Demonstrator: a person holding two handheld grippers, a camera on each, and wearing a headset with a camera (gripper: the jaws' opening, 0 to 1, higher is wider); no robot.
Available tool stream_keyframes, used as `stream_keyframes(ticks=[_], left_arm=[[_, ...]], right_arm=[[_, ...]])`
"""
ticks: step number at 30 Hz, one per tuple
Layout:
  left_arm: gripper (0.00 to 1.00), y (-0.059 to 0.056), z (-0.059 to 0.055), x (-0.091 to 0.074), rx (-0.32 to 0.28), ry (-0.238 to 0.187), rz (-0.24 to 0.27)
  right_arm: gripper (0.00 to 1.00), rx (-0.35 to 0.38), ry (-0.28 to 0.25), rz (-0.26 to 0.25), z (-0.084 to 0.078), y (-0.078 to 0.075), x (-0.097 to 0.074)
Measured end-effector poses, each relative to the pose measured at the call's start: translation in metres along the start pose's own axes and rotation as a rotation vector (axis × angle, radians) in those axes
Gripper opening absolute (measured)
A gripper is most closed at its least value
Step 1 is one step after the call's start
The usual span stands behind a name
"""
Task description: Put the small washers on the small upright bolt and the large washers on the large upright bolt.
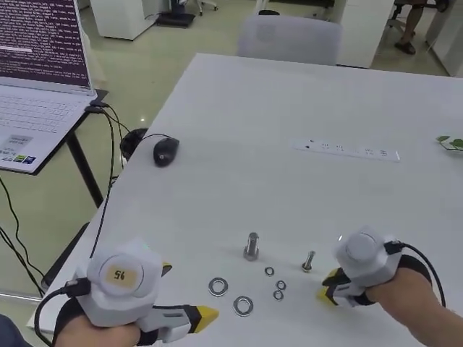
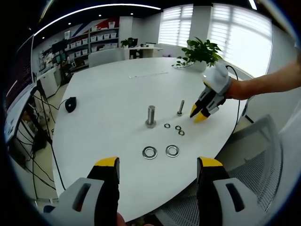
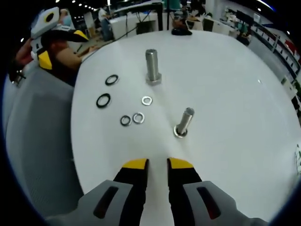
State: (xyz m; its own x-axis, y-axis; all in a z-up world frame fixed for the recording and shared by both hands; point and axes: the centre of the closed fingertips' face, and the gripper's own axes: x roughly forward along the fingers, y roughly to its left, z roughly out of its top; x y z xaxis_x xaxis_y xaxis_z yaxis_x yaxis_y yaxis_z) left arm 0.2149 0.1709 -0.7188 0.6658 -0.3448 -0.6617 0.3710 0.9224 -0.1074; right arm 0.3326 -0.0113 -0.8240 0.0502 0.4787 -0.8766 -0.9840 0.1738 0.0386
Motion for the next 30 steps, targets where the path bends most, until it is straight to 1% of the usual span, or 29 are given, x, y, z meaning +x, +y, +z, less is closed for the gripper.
stream_keyframes(ticks=[1,2,3,4,8,10,12,17,19,24,28,30], left_arm=[[0.66,-0.001,0.0,0.0,0.002,0.0,-0.001],[0.66,-0.001,0.001,0.001,0.003,0.0,-0.001],[0.66,-0.001,0.001,0.001,0.003,-0.001,-0.001],[0.66,-0.001,0.001,0.001,0.002,-0.002,-0.002],[0.66,-0.002,0.002,0.0,0.006,-0.001,-0.001],[0.66,-0.001,0.002,0.0,0.006,-0.001,0.001],[0.66,-0.001,0.001,-0.001,0.006,-0.001,0.003],[0.66,0.0,0.0,-0.004,0.001,-0.002,0.009],[0.66,0.0,-0.001,-0.004,0.001,0.0,0.012],[0.66,-0.002,-0.001,-0.003,-0.001,-0.003,0.011],[0.66,-0.004,0.0,-0.003,0.005,-0.002,0.007],[0.66,-0.004,0.0,-0.002,0.006,-0.001,0.008]], right_arm=[[0.17,-0.022,-0.009,0.016,0.003,0.008,0.002],[0.17,-0.033,-0.013,0.024,0.006,0.012,0.004],[0.17,-0.077,-0.027,0.045,0.011,0.02,0.007],[0.18,-0.096,-0.033,0.051,0.013,0.025,0.009],[0.18,-0.114,-0.054,0.074,0.028,0.039,0.016],[0.18,-0.123,-0.064,0.085,0.036,0.043,0.021],[0.18,-0.156,-0.063,0.08,0.042,0.044,0.025],[0.18,-0.187,-0.049,0.082,0.05,0.046,0.03],[0.18,-0.211,-0.038,0.081,0.051,0.046,0.03],[0.17,-0.239,-0.023,0.085,0.051,0.046,0.031],[0.15,-0.287,-0.008,0.088,0.051,0.049,0.031],[0.14,-0.286,-0.003,0.087,0.051,0.048,0.032]])
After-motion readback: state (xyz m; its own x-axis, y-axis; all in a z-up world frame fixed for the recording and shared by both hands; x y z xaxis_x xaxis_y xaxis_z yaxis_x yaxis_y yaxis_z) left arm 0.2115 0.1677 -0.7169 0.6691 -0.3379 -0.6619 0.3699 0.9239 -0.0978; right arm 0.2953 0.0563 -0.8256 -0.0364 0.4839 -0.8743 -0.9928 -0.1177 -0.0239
